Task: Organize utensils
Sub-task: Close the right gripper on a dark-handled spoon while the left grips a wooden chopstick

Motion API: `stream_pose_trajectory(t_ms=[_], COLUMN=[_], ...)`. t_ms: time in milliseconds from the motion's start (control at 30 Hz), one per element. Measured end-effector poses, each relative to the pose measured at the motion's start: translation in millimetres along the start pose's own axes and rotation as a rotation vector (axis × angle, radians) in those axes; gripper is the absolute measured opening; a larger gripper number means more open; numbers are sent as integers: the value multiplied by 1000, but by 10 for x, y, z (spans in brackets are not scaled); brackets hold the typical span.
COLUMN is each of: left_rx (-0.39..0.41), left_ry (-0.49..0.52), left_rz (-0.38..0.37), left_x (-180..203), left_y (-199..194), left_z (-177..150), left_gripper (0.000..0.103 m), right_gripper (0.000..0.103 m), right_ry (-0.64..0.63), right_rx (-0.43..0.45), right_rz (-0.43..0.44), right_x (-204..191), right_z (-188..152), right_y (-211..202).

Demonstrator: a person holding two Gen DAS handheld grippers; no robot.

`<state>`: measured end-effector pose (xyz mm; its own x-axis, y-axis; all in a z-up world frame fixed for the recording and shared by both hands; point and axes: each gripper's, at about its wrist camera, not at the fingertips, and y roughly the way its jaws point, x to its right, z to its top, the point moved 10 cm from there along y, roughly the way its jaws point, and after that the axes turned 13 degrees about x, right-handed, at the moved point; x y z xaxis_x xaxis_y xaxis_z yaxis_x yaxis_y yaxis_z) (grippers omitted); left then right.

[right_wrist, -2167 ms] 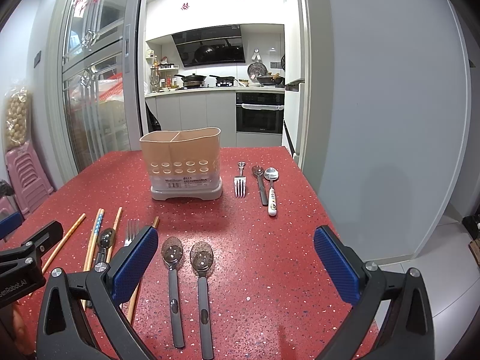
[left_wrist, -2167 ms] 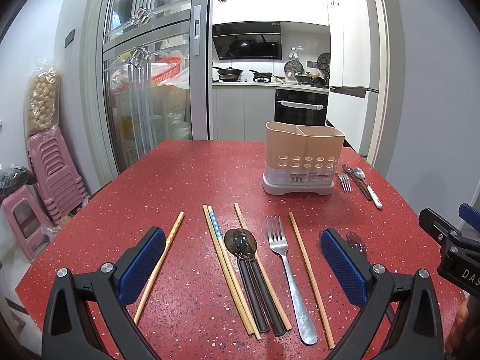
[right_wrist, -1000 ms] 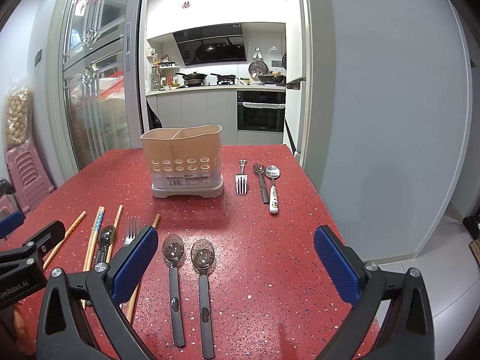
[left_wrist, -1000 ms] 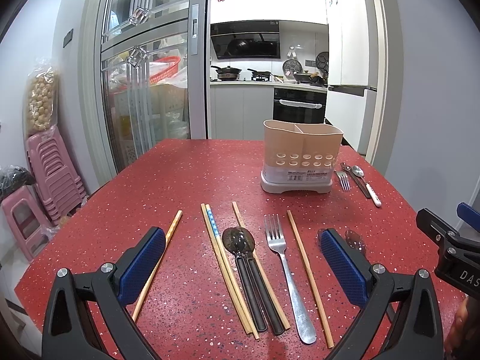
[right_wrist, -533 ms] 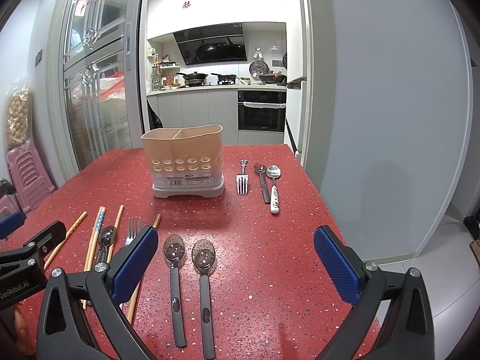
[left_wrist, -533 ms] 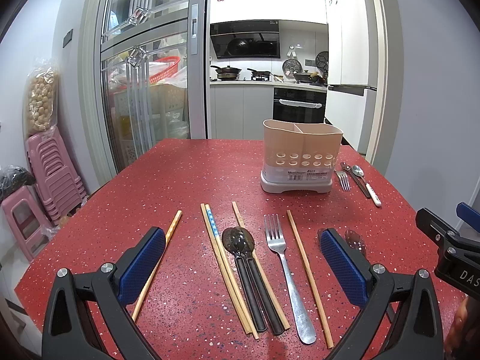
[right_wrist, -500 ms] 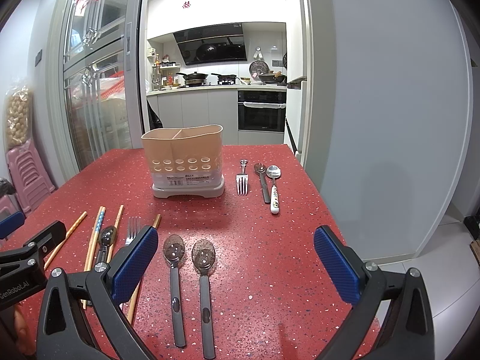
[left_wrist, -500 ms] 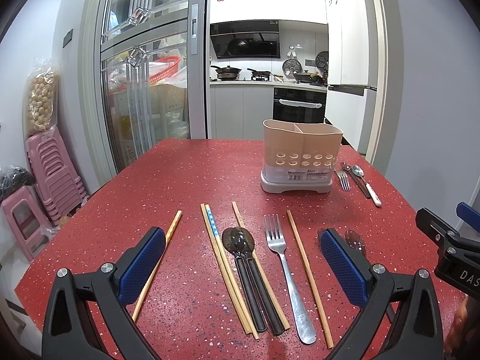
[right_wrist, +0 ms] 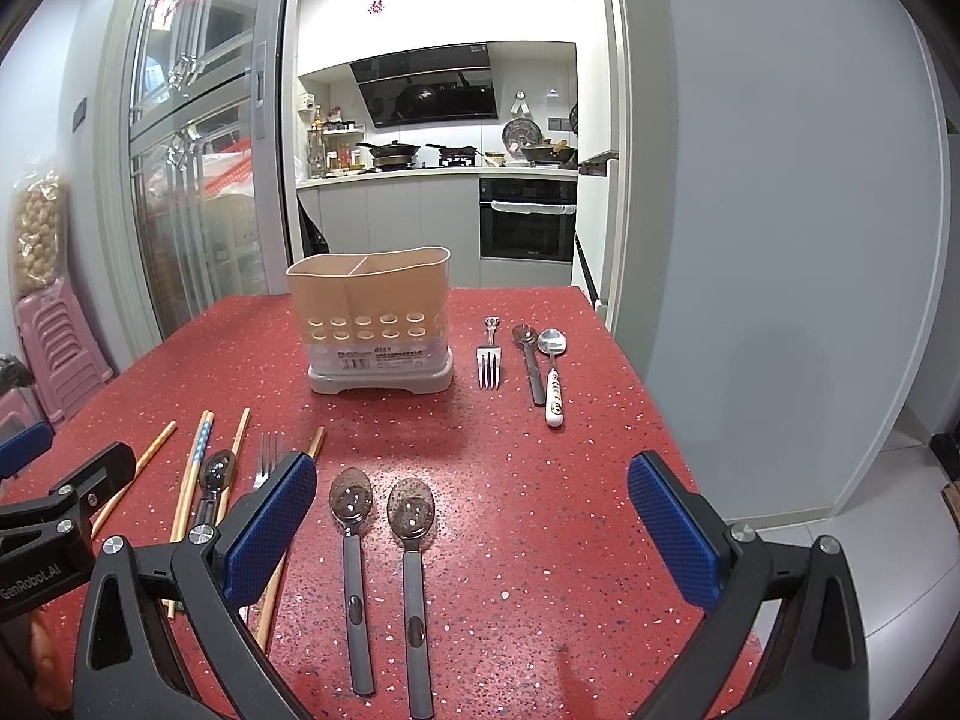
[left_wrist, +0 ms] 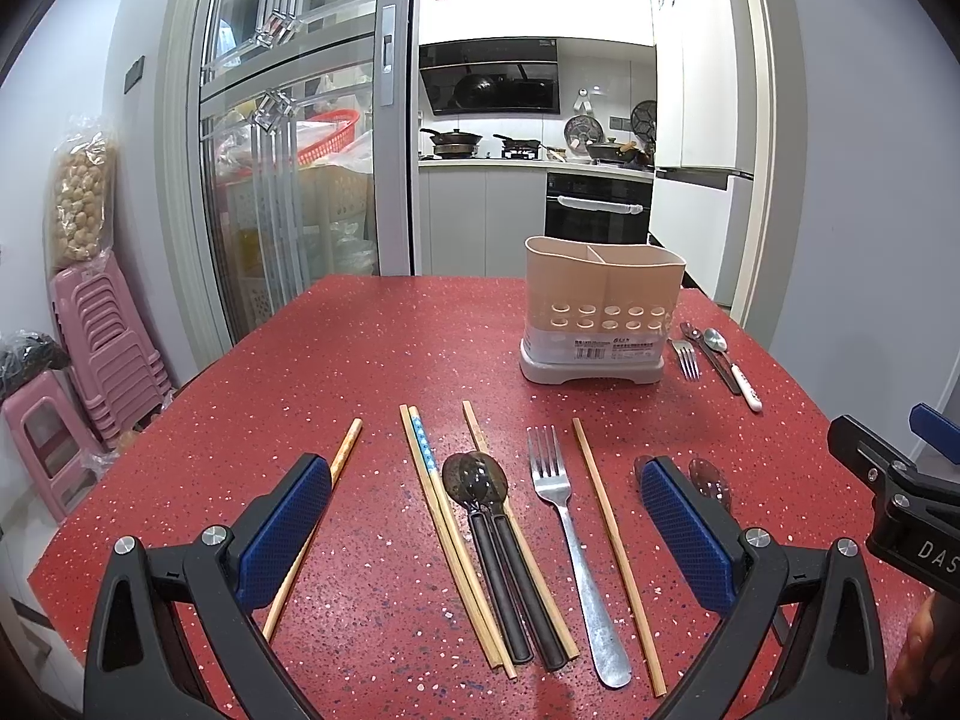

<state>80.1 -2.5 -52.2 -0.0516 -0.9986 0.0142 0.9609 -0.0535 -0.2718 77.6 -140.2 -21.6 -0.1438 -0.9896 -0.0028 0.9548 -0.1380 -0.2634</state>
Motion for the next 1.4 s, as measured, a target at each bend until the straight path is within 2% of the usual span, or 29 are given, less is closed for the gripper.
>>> stream_pose_trajectory(t_ms=[267,467,633,733,900,1000,1133,1300,1400], left_rx=[-74,-182,-292,-350,-423,-452,-494,-566,-599], left_ry=[18,36,48,19,-12,2,44,48,10], left_rz=[0,56,88,87,104,110,103,87,65], left_x=[-56,-365,-687,-858,-1109,-1163,-1160,-1186,-1213], left_y=[127,336,583,714,917,1020,1127,1214,1266], left_z=[-135,-323,-486,-576,-692,-732,-791,-894,-906], left_gripper=[103,103,103,103,103,103,103,103,103], right_gripper=[103,103,103,103,102,93,73,68,63], right_ry=[14,10,13,9,6,-22,-42,-111,-148], right_rx=[-63,-212,-390,-494,-579,-627,-713,-751,-773], right_rz=[36,87,125,144,163,172,179,172,176], right_x=[16,-12,-47,-61,-83,-134,-214,-280,-315], right_z=[-54,-241,-489,-627,-756,-825,-982,-1035,-1051], right_y=[123,366,616,736,837,895,967,1003,1009])
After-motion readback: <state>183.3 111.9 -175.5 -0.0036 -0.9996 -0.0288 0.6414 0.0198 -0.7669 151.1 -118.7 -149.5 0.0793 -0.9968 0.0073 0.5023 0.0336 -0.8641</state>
